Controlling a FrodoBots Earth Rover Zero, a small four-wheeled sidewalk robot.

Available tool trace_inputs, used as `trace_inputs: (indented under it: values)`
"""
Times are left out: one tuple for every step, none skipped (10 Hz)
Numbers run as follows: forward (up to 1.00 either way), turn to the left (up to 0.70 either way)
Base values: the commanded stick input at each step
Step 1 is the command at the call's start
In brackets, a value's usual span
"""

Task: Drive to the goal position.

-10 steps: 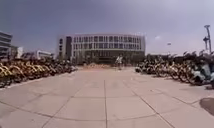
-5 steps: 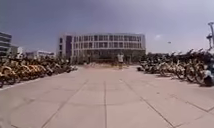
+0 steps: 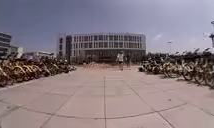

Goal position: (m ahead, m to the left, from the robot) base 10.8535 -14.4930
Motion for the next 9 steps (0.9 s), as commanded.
trace_inputs:
  values:
    - [0.70,0.01]
    - [0.70,0.01]
    - [0.70,0.01]
    - [0.70,0.01]
    - [0.70,0.01]
    - [0.70,0.01]
    - [0.70,0.01]
    - [0.70,0.01]
    - [0.70,0.01]
